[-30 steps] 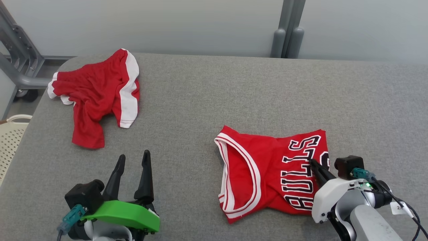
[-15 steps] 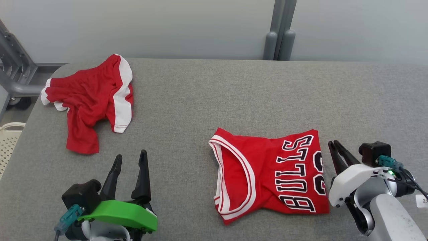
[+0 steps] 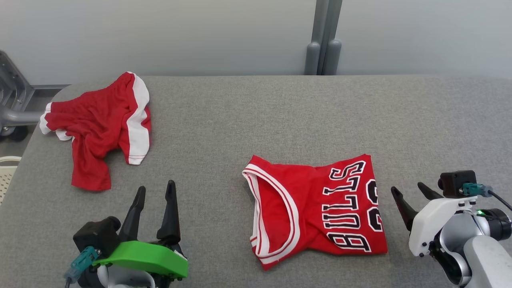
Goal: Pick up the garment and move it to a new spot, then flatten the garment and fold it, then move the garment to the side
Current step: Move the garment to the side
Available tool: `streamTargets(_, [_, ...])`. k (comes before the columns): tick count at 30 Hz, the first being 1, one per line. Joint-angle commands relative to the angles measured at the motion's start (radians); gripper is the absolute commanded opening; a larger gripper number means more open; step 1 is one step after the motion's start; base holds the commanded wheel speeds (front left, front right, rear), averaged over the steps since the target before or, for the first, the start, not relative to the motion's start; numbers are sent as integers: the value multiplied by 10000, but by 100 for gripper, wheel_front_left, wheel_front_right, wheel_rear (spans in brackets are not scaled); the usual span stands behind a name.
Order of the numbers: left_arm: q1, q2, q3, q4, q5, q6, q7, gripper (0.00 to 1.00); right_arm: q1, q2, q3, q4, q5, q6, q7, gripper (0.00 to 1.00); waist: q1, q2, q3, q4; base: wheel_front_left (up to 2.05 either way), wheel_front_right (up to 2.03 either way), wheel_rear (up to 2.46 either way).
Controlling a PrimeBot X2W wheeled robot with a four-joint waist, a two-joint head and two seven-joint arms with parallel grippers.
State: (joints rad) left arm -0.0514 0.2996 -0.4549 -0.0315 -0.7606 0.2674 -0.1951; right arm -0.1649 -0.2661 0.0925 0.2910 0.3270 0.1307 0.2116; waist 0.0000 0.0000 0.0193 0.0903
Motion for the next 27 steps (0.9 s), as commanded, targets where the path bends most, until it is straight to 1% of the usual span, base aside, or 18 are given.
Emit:
streamTargets(1, [-5,39,10,-39,-51,19,-39,100,112,-127,75,-31,183,0,139,100,0,0,38,19,0,0,0])
streamTargets(9, [-265,-17,-41,40,-49,-64,-48,100,-270,-782,1089,269,1975,0,1176,100,0,0,355,344,0,0,0])
streamTargets(16, [-402,-45,-68,97,-33,-93,-73,100,-719,-1167,1819,833,2988,0,1277,100,0,0,577,731,0,0,0])
streamTargets(22, [-476,-53,-74,112,-16,-106,-108,100,-1250,-1216,2391,1624,3512,0,1346,100,0,0,681,927,0,0,0])
streamTargets(23, [-503,-56,-85,98,34,-107,-135,100,-1428,-1210,2542,1850,3619,2,1247,53,0,0,711,965,0,0,0])
streamTargets(24, [-517,-60,-98,80,61,-107,-143,100,-1508,-1215,2629,1940,3664,0,1169,38,0,0,722,979,0,0,0])
streamTargets(25, [-517,-59,-108,62,73,-101,-154,100,-1566,-1229,2689,2003,3717,0,1075,19,0,0,735,985,0,0,0])
streamTargets(26, [-517,-59,-108,62,73,-101,-154,100,-1566,-1229,2689,2003,3717,0,1075,19,0,0,735,985,0,0,0])
streamTargets(27, [-511,-57,-112,48,82,-89,-163,100,-1647,-1262,2726,2076,3707,0,948,0,0,0,749,982,0,0,0])
